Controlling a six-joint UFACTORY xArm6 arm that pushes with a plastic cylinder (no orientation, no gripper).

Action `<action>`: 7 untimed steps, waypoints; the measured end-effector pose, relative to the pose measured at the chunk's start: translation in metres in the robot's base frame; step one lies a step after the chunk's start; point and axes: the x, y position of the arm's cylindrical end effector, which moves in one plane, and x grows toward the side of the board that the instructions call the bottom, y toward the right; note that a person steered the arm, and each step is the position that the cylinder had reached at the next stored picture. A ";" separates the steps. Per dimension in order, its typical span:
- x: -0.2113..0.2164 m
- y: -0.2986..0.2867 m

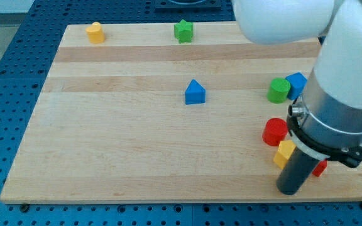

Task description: Place the yellow hexagon above the green circle

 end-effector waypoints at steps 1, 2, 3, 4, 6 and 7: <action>-0.009 0.004; -0.023 0.004; -0.036 0.004; -0.046 0.004; -0.069 0.006; -0.069 0.018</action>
